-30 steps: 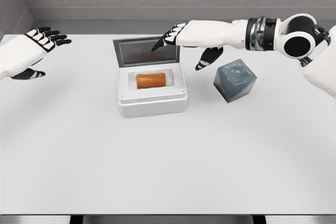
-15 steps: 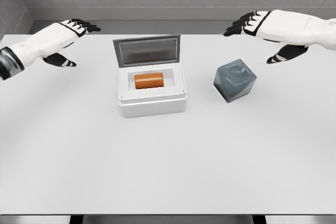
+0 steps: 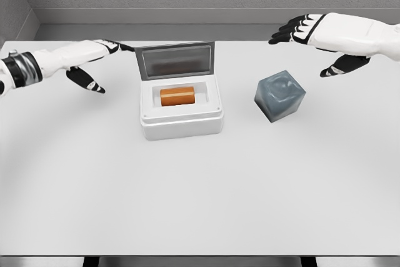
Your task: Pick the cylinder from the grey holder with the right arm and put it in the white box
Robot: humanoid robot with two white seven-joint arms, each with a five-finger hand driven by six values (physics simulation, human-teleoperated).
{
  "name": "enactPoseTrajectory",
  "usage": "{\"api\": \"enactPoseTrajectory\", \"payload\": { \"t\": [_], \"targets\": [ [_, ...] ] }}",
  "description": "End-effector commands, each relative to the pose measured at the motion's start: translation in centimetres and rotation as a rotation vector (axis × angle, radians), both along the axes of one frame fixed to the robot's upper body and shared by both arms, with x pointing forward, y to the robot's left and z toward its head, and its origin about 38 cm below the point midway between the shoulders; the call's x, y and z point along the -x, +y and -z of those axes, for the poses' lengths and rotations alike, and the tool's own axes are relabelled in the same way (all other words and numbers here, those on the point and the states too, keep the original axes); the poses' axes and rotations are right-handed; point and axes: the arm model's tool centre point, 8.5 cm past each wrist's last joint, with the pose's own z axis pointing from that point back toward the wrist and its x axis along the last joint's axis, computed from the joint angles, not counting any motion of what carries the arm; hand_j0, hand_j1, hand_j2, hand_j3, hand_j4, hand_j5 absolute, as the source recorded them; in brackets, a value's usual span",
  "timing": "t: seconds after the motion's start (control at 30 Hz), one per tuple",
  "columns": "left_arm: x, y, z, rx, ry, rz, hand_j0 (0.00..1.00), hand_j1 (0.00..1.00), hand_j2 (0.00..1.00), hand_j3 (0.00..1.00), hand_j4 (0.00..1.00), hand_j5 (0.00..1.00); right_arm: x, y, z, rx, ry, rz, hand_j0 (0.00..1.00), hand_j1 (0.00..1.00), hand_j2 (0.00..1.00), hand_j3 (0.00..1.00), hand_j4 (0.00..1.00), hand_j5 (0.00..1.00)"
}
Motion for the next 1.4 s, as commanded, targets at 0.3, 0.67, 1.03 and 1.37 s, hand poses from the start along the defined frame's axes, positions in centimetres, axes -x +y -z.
{"api": "enactPoseTrajectory", "payload": {
  "t": [0.3,0.67,1.03,1.37],
  "targets": [
    [0.6,-1.9,-0.3,0.012,-0.019,0.055,1.0,1.0,1.0,1.0,1.0,1.0,0.2,-0.1,0.3,-0.003,0.01,0.003,1.0,1.0,1.0,1.0,1.0,1.0],
    [1.4,-2.6,-1.2,-0.02,-0.046,0.102,1.0,1.0,1.0,1.0,1.0,1.0,0.2,0.1,0.4,-0.003,0.01,-0.002,1.0,1.0,1.0,1.0,1.0,1.0],
    [2.0,0.0,-2.0,-0.011,-0.042,0.07,1.0,1.0,1.0,1.0,1.0,1.0,0.2,0.0,0.4,-0.002,0.012,0.002,1.0,1.0,1.0,1.0,1.0,1.0],
    [5.2,8.2,-3.0,-0.097,-0.004,-0.039,1.0,1.0,1.0,1.0,1.0,1.0,0.2,0.0,0.5,-0.002,0.014,0.002,1.0,1.0,1.0,1.0,1.0,1.0]
  ]
}}
